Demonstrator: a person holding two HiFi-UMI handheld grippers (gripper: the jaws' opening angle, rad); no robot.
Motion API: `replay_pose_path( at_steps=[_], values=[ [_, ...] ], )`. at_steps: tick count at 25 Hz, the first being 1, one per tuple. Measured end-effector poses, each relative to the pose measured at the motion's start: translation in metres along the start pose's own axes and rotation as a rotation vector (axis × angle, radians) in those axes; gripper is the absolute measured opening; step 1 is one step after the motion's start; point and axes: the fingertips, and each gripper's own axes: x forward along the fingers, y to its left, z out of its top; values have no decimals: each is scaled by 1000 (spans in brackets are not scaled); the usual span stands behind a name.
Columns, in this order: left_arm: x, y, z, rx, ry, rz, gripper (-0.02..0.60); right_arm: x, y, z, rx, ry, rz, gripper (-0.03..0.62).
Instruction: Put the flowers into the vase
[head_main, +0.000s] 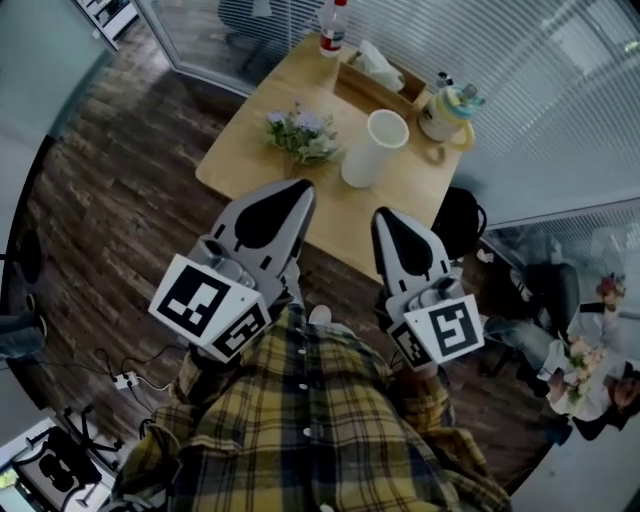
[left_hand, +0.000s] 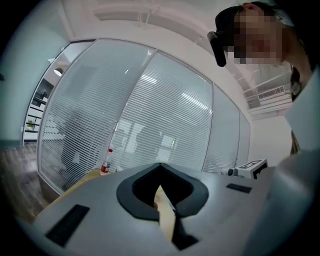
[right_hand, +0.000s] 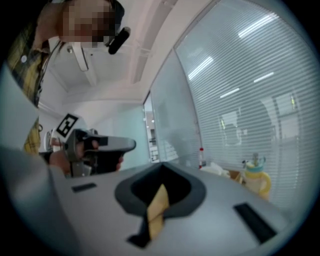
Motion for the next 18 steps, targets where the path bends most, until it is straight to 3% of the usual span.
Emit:
replay_pose_path(
  at_steps=[10, 18],
  values=[
    [65, 103, 26, 0, 73, -53, 9, 102, -28, 20, 22, -7, -57, 12],
    [100, 140, 20, -6, 153, -129, 9, 140, -46, 18, 46, 6, -139, 12]
  ],
)
